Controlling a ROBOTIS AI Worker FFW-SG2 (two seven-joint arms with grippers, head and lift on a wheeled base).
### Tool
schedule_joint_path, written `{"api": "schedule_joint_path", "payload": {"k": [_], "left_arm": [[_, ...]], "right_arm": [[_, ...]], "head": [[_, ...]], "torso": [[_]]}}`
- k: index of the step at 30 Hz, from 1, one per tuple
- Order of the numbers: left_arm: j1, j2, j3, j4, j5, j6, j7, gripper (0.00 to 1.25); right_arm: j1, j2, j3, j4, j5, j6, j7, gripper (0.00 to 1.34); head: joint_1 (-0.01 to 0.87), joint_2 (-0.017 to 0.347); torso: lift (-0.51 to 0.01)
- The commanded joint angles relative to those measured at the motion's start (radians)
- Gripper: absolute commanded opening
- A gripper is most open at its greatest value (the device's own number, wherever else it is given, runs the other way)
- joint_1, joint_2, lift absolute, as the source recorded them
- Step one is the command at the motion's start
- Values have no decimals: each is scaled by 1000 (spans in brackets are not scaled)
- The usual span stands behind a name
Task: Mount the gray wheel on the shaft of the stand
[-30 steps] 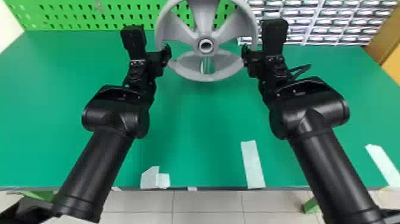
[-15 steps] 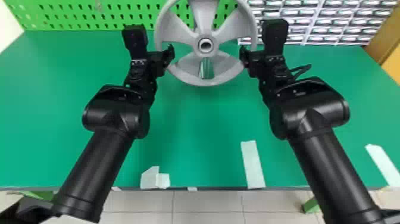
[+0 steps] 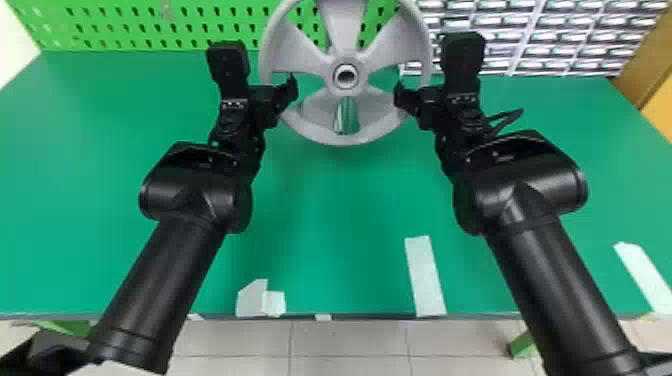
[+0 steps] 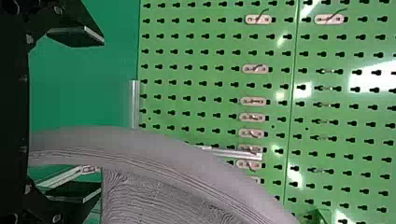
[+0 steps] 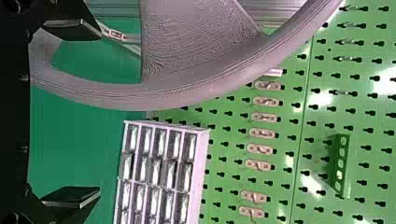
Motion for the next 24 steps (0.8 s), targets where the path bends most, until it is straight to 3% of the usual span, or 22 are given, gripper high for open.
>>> {"api": "schedule_joint_path", "payload": {"k": [1, 15, 24], "left_arm": [[4, 0, 1, 0, 0, -4, -5, 1105], [21, 0, 3, -3, -5, -39, -10, 1123], [84, 2, 27, -94, -37, -37, -10, 1123]], "right_arm": [[1, 1, 0, 0, 0, -3, 0, 1227], [18, 1, 1, 0, -11, -43, 0, 1227], [53, -3, 0, -37, -20, -60, 0, 1226]], "head": [[865, 52], [865, 52], [865, 52]], "torso": [[-101], [-101], [-101]]}}
